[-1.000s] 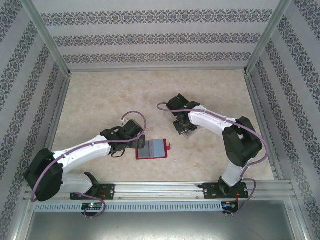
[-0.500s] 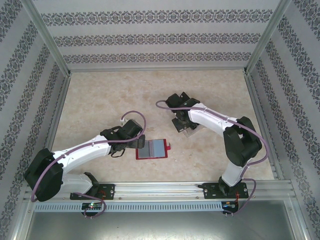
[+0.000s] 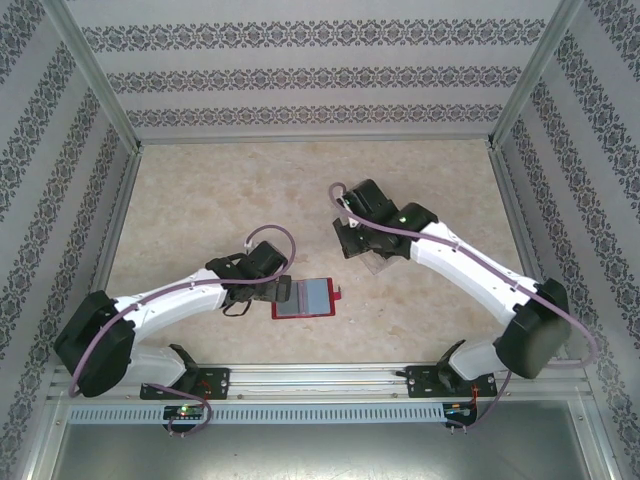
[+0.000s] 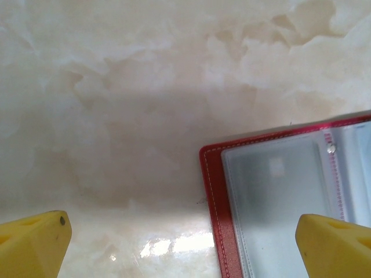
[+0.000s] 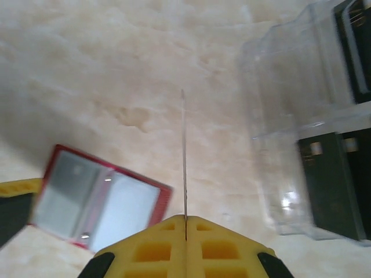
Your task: Put the credit cards into the card holder
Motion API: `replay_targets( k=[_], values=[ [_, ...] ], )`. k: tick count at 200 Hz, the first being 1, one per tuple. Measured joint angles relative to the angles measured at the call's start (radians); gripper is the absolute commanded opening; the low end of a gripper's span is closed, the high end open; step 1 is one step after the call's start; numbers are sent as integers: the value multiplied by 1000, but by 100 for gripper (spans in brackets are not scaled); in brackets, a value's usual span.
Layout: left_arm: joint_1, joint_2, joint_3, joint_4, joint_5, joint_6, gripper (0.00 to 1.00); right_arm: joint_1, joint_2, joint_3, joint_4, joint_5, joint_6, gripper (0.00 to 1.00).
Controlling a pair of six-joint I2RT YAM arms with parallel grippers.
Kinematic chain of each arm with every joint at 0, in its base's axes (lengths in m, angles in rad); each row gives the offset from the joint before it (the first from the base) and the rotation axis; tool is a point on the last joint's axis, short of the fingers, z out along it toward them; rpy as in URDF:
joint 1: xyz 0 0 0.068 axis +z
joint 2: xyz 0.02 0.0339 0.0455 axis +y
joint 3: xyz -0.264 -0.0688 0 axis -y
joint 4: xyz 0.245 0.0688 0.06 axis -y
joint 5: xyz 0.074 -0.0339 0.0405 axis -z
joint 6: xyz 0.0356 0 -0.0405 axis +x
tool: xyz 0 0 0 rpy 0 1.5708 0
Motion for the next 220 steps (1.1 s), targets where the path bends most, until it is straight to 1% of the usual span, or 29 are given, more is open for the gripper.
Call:
replay_targets(
  k=[23,43,71,103,135,171,220],
  values=[
    [-11,25,-8,0,9,3,100,4,-64,-151,139,-107,130,0],
    [-19,41,-16,0,13,3,100,26,-92,-267,249,-163,233,0],
    [-24,68,-24,-1,11,2,100,74,-116,-390,393,-198,357,0],
    [-26,84,-26,-18,-9,-6,100,102,-130,-507,557,-222,462,0],
    [-26,86,-28,-36,-27,-20,100,129,-113,-581,690,-230,537,0],
    [-26,86,-32,-41,-30,-39,100,147,-77,-627,818,-237,582,0],
    [-26,85,-35,-39,-31,-45,100,167,-20,-675,940,-239,622,0]
  ],
)
